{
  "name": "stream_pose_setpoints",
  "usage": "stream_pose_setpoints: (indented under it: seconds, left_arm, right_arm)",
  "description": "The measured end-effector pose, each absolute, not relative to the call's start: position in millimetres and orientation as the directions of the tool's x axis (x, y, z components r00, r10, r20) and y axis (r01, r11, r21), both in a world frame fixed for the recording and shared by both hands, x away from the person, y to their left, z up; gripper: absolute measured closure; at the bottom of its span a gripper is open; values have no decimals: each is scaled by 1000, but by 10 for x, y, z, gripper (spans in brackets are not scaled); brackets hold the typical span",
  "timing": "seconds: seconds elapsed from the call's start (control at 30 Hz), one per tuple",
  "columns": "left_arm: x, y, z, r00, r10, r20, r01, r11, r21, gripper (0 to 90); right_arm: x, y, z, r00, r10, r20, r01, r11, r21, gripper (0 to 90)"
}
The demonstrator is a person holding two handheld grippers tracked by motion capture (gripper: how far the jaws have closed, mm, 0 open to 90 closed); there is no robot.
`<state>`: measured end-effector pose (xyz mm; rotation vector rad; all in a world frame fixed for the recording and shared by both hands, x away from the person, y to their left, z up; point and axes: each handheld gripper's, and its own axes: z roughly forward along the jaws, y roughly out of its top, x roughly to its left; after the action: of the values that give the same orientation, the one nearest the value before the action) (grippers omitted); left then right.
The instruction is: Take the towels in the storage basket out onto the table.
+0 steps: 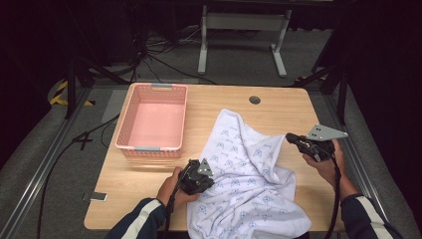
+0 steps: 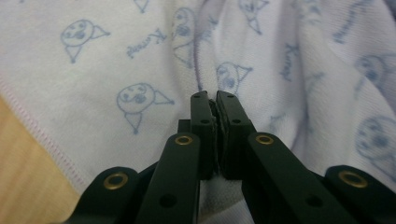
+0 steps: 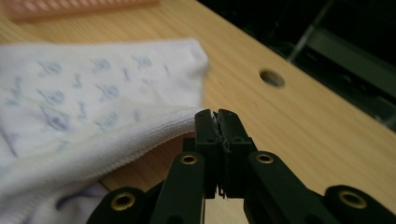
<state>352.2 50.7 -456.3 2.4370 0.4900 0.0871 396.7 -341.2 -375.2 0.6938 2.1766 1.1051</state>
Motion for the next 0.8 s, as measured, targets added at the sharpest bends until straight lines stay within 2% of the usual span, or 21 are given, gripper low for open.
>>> stream_pose_setpoints:
  seconds: [0.13, 0.17, 0.2, 0.23, 0.27, 0.3, 0.33, 0.4, 0.57, 0.7, 0.77, 0.8]
  left_arm:
    - [3381, 549, -4559, 928, 361, -88, 339, -726, 599, 841]
    - [3325, 546, -4562, 930, 354, -97, 338, -723, 602, 823]
    - [3325, 546, -4562, 930, 354, -97, 338, -723, 602, 817]
    - [3265, 539, -4563, 935, 341, -98, 328, -728, 602, 810]
    - [3265, 539, -4563, 935, 341, -98, 328, -728, 602, 805]
    - [3234, 534, -4560, 937, 333, -105, 327, -731, 599, 805]
    - [3198, 526, -4559, 938, 329, -110, 327, -732, 598, 805]
    - [3162, 522, -4563, 942, 316, -114, 319, -734, 599, 794]
    - [3100, 544, -4564, 946, 302, -119, 311, -738, 598, 779]
    - [3098, 590, -4567, 945, 298, -133, 317, -737, 596, 776]
    - [3109, 610, -4574, 943, 299, -143, 323, -732, 600, 777]
    - [3115, 615, -4575, 943, 297, -148, 324, -731, 600, 777]
  right_arm:
    - [3683, -2996, -3661, -818, 477, -321, 4, 563, 826, 873]
    - [3542, -2777, -3692, -871, 366, -327, -58, 584, 809, 873]
    - [3542, -2777, -3692, -871, 366, -327, -58, 584, 809, 873]
    - [3381, -2543, -3767, -911, 257, -323, -105, 613, 783, 873]
    - [3381, -2543, -3767, -911, 257, -323, -105, 613, 783, 873]
    - [3242, -2354, -3867, -934, 169, -315, -141, 637, 758, 872]
    - [3242, -2354, -3867, -934, 169, -315, -141, 637, 758, 872]
    - [3123, -2191, -3990, -952, 85, -295, -166, 665, 728, 871]
    - [3014, -2034, -4211, -968, 36, -250, -153, 707, 691, 859]
    - [3013, -2057, -4243, -977, 40, -210, -121, 708, 696, 648]
    - [3069, -2165, -4147, -982, 99, -162, -54, 672, 739, 594]
    - [3069, -2165, -4147, -982, 99, -162, -54, 672, 739, 594]
